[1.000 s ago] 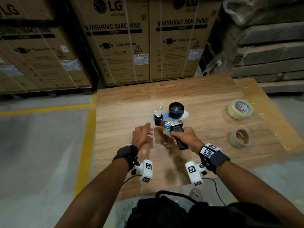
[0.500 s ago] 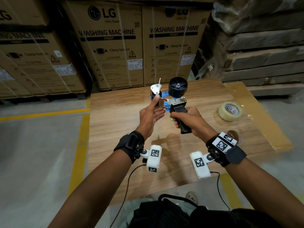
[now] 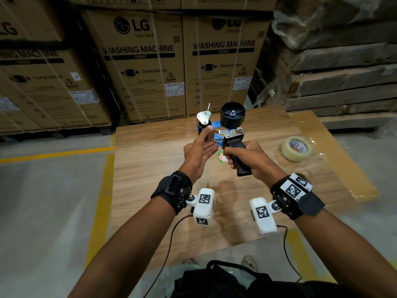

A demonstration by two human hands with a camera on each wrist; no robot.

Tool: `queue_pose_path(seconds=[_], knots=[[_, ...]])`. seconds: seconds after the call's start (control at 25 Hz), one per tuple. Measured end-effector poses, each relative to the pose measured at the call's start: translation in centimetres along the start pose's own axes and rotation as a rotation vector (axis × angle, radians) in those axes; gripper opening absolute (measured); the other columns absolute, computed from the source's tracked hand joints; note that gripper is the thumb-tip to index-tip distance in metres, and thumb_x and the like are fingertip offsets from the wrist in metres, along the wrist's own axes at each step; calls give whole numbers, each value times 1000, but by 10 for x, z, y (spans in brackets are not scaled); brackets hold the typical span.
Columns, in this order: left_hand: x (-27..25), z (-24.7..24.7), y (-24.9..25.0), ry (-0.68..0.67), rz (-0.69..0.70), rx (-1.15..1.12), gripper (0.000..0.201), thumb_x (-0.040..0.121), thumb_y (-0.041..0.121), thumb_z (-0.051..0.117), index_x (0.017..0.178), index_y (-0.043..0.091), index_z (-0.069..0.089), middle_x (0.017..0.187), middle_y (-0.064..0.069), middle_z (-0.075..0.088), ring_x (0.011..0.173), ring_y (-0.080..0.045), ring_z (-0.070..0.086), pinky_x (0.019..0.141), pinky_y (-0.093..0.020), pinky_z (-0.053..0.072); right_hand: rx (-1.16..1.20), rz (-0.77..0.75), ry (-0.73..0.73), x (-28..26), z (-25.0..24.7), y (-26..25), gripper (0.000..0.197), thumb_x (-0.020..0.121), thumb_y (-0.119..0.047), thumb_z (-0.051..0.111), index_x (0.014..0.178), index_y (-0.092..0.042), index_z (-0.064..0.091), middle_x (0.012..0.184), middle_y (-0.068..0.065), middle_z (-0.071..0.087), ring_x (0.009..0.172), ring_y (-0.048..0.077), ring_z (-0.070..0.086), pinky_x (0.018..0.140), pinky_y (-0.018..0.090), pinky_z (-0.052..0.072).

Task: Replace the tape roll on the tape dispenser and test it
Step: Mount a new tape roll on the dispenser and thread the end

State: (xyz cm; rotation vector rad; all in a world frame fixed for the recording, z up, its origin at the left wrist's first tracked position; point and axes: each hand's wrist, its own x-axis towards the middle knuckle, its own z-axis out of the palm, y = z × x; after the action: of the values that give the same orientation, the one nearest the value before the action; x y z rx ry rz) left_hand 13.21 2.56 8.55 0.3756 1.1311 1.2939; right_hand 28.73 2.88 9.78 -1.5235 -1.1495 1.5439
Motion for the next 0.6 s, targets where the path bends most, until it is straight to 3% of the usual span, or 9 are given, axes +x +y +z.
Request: queue_pose_path(seconds=[0.36,0.6], knots=[[-2,5,-1,39,-11,-18,47,81,32,82,113,1,66,113,-22,71,101,-23,73,98,-40,58,48,54,-30,-3,0,-4,4,84,2,71,86,-1,69,64,8,63,49,14,56,47,25,49],[-4,11,-2,78,-29,-42,32,80,28,83,94,6,65,106,-21,72,98,-24,72,98,-40,57,43,69,-36,1,-2,-3,5,83,1,71,85,-2,69,65,9,64,50,15,57,49,26,49]])
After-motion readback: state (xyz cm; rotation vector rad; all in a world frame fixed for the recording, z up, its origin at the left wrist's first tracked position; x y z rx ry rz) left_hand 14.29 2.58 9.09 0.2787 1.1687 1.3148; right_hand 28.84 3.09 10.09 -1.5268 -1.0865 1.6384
